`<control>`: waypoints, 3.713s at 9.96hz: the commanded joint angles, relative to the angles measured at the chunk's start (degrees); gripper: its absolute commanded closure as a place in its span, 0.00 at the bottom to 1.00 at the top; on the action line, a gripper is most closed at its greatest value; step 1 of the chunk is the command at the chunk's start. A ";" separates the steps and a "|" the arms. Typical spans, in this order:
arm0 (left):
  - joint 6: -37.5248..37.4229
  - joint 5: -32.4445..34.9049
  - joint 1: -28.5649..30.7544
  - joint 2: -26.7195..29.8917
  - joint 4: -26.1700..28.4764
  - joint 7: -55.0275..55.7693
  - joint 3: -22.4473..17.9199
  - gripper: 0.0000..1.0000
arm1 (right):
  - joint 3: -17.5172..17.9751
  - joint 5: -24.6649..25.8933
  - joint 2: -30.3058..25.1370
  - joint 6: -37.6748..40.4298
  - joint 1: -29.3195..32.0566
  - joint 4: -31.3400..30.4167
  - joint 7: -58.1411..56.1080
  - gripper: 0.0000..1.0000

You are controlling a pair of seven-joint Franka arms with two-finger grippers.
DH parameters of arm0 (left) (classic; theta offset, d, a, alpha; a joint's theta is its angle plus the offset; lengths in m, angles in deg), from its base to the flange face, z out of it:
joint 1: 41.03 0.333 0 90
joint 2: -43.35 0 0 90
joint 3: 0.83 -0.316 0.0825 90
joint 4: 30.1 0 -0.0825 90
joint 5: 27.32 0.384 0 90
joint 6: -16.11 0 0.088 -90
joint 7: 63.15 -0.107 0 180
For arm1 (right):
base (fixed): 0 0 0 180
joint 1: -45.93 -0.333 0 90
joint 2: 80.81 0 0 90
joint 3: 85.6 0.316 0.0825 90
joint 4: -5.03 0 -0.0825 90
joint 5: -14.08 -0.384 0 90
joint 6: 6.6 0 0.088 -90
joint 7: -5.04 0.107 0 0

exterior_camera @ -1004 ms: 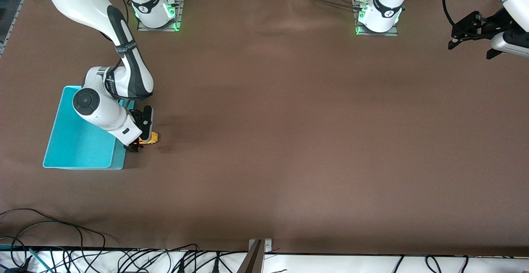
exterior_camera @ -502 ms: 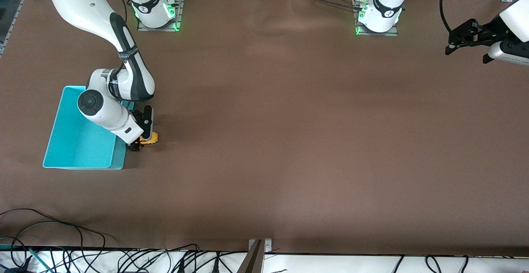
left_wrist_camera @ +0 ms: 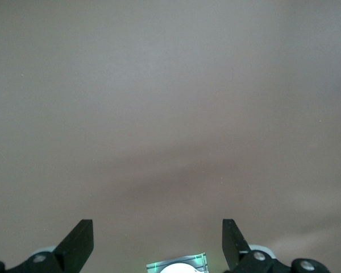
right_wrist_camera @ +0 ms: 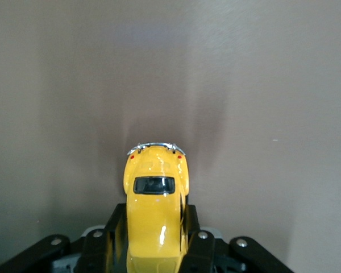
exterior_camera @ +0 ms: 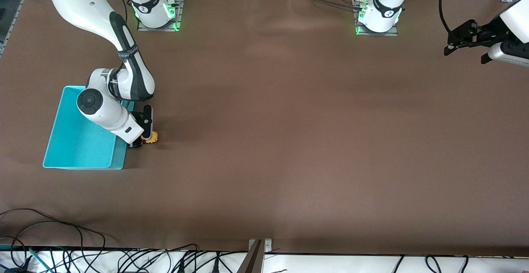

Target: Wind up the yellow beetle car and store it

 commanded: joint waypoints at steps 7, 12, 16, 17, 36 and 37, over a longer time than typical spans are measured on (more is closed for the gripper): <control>0.00 -0.45 0.51 -0.77 -0.01 6.27 -0.38 0.00 | -8.55 -1.15 -13.23 16.49 0.52 2.80 10.45 1.00; -2.37 -0.37 0.34 1.24 3.39 8.63 1.02 0.00 | -12.10 -1.41 -7.78 7.55 4.47 -5.45 9.57 1.00; -2.28 -0.28 0.51 1.61 3.94 8.82 1.38 0.00 | -12.02 -1.50 -3.20 5.86 7.99 -6.00 10.18 1.00; -2.19 -0.19 0.51 1.52 3.86 8.82 1.38 0.00 | -12.02 -1.50 -2.68 5.86 8.43 -6.00 10.27 1.00; 4.49 6.31 0.60 0.03 3.33 8.90 1.38 0.00 | -11.49 -3.52 -15.58 38.61 -1.04 16.66 63.91 0.00; 4.49 6.31 0.60 -0.06 3.33 8.90 1.47 0.00 | -11.40 -3.52 -16.20 42.21 -2.10 18.77 69.97 0.00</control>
